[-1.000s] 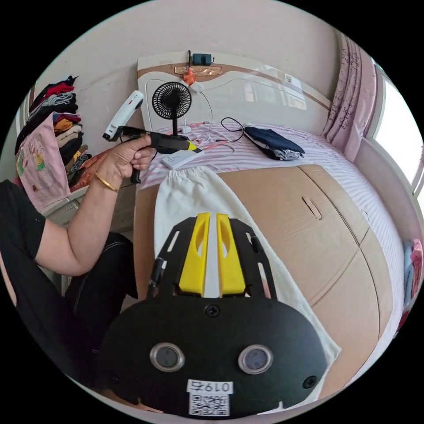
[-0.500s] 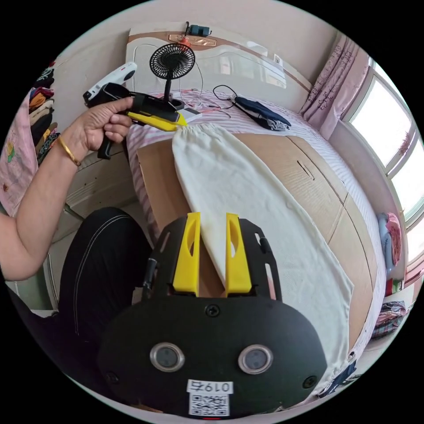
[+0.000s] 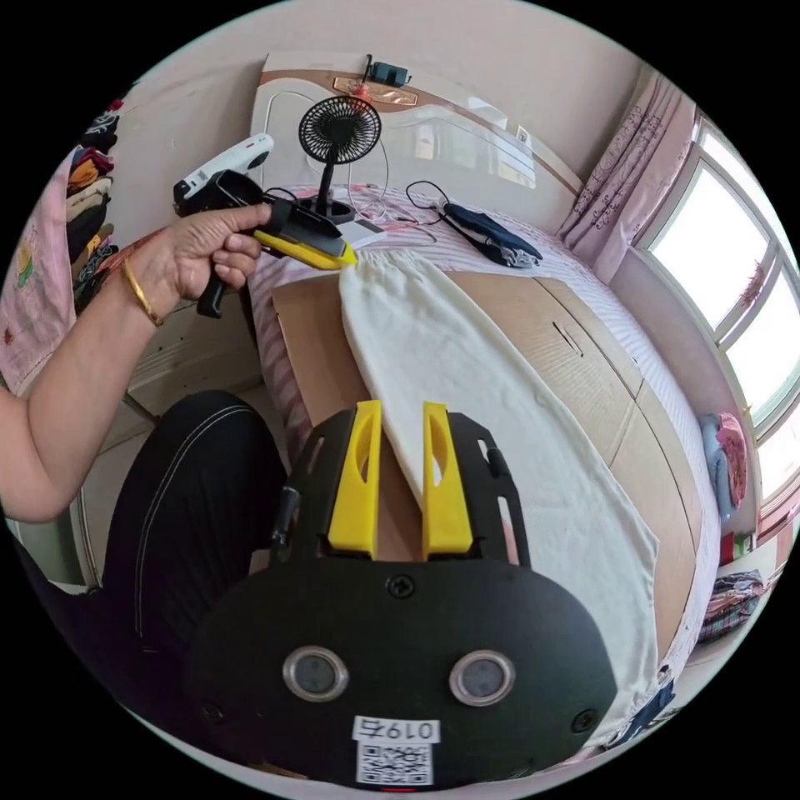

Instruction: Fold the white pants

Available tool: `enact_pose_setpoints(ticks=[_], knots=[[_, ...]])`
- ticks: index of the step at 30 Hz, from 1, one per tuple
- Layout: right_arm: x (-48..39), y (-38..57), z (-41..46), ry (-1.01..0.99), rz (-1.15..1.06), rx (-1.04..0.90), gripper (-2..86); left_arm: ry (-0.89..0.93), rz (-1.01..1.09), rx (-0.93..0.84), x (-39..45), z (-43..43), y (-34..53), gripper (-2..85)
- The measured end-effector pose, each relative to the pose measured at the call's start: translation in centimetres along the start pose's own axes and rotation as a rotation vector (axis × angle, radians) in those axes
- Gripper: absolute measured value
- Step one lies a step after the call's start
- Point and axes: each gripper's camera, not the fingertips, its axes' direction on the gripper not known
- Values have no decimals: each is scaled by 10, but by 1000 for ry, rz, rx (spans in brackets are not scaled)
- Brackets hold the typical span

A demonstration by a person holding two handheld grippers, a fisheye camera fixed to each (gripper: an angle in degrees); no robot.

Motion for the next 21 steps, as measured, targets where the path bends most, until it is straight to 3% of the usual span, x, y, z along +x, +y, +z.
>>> enact_pose_setpoints(ticks=[4,9,13,15,21], knots=[[-30,31,-19,130,-20,67,60,145,-18,38,20,-9,35,65],[-46,80,-32,413,24,128,-3,-26,59,48,73,-9,62,44],[-18,120,-50,420,116,115,-9,-248,177,181,130,-38,71,42],[2,138,-56,406,176,109,-9,-307,206,150,158,-36,62,69],[37,201,-64,364,249,63,-9,-98,-25,89,147,-26,47,91]])
